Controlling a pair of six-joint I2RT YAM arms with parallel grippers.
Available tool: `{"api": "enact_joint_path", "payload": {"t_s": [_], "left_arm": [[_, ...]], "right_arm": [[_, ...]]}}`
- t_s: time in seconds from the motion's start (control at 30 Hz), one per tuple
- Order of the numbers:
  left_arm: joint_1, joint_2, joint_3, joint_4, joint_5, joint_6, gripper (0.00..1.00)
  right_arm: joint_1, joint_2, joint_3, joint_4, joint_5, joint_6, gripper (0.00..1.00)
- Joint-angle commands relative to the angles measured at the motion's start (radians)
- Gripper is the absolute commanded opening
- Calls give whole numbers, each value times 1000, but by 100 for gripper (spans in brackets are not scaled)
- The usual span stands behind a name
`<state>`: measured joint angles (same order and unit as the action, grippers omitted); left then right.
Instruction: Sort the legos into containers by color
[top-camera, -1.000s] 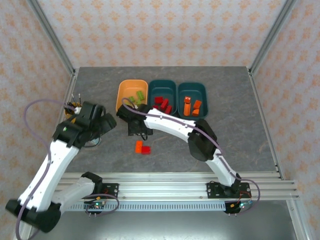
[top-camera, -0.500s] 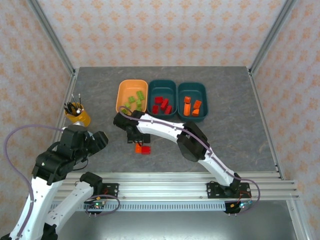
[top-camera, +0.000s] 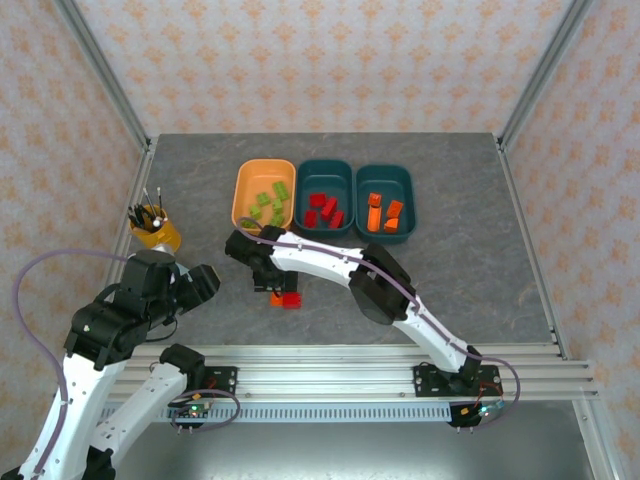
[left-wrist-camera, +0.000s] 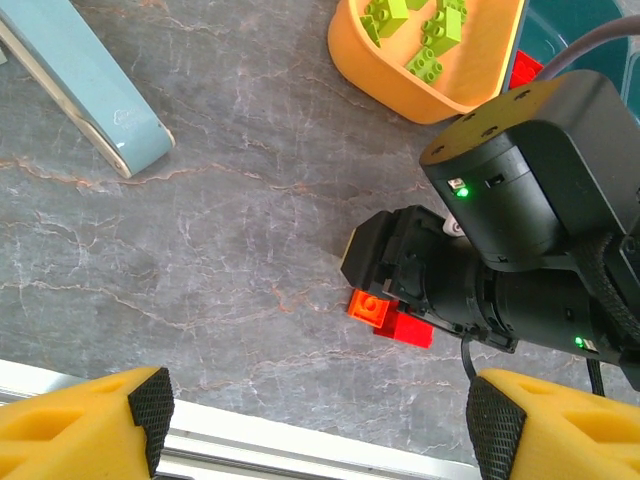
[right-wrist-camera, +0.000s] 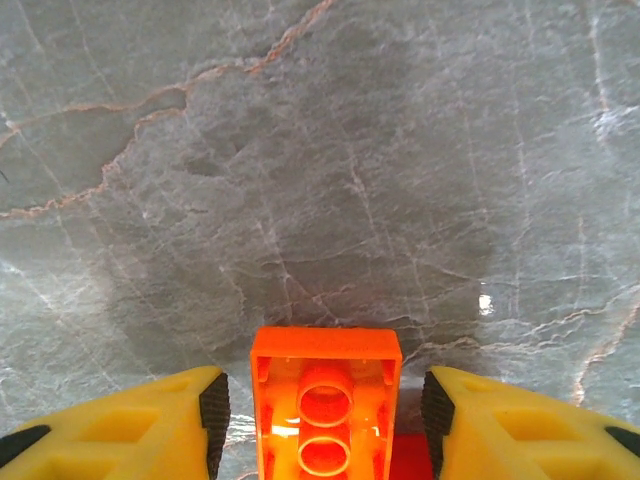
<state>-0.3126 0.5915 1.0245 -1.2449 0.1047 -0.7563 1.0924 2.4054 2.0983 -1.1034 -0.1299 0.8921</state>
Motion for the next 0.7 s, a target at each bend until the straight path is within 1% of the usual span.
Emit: {"api": "enact_joint_path", "payload": {"t_s": [0.0, 0.07, 0.17, 0.37, 0.53, 0.67], "left_arm": [[-5, 5, -10, 10, 33, 26, 80], [-5, 5, -6, -2, 38, 28, 80], [-5, 5, 6, -32, 40, 28, 80], [-5, -12, 11, -60, 47, 28, 79], [-5, -19, -4, -45, 60, 25, 79], [-5, -25, -31, -18, 97, 25, 79]], "right_arm": [[6, 15, 12, -29, -3, 36, 53], [5, 15, 6, -25, -7, 42, 49], [6, 18, -1, -18, -9, 49, 48], [5, 23, -4, -15, 1, 61, 41], [5, 10, -6, -4, 32, 62, 31], [2, -26, 0, -1, 89, 52, 28]]}}
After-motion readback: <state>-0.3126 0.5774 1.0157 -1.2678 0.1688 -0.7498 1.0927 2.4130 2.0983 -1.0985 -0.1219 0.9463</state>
